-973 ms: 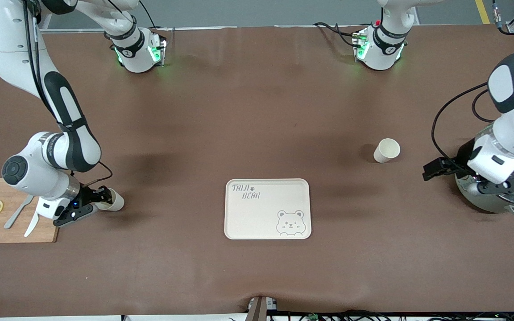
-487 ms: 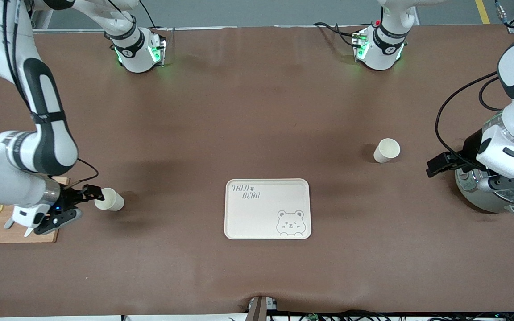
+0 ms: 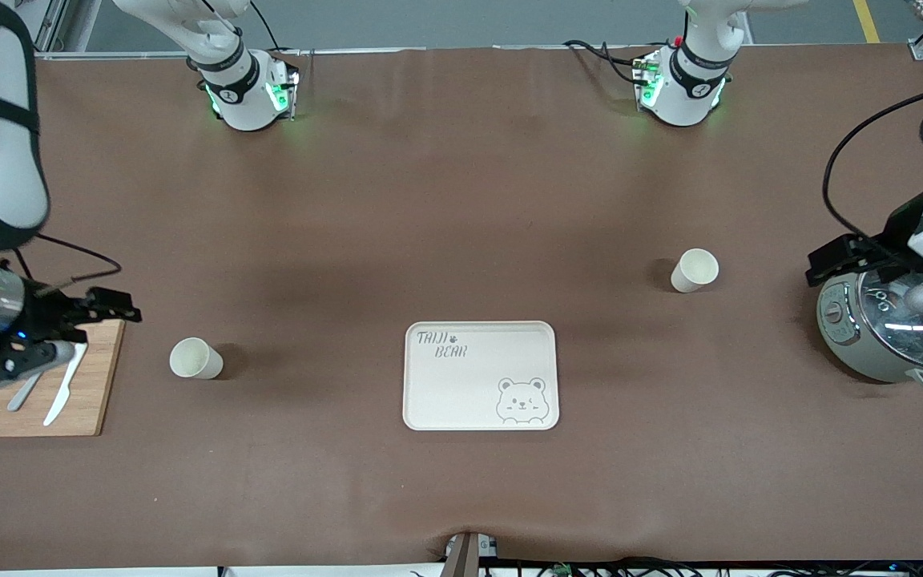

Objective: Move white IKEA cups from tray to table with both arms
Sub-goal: 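Open both grippers to release the cups on the table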

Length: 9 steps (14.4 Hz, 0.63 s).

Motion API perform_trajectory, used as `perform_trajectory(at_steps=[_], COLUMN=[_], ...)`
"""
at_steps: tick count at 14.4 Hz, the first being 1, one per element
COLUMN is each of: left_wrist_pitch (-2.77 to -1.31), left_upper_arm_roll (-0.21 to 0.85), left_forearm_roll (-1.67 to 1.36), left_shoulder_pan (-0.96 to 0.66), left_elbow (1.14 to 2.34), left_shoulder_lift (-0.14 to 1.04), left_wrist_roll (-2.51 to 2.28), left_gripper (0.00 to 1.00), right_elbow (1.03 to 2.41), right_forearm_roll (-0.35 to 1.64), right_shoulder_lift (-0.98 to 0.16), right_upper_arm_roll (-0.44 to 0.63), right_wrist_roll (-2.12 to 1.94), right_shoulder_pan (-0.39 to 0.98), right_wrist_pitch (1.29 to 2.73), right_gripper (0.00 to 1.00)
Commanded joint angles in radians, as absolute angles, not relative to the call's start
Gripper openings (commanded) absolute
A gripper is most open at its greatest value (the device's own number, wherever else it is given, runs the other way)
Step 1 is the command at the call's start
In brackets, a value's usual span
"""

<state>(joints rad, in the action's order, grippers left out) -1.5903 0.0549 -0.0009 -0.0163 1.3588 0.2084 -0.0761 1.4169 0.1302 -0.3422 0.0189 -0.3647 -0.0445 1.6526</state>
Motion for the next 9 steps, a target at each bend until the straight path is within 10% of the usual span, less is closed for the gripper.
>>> perform_trajectory(at_steps=[1, 9], left_wrist_pitch=[-1.552, -1.500], left_upper_arm_roll=[0.038, 0.080], left_forearm_roll=[0.021, 0.023], left_shoulder_pan=[-0.055, -0.055], left_elbow=[1.344, 1.351], left_shoulder_lift=[0.198, 0.199], left_wrist_roll=[-0.055, -0.058], left_gripper=[1.00, 1.00], right_elbow=[1.437, 1.462], right_forearm_roll=[0.098, 0.040], right_shoulder_lift=[-0.201, -0.029], right_upper_arm_roll=[0.005, 0.014], right_wrist_roll=[-0.235, -0.146], right_shoulder_pan=[-0.046, -0.075], right_wrist_pitch=[1.531, 1.453], right_gripper=[1.00, 1.00])
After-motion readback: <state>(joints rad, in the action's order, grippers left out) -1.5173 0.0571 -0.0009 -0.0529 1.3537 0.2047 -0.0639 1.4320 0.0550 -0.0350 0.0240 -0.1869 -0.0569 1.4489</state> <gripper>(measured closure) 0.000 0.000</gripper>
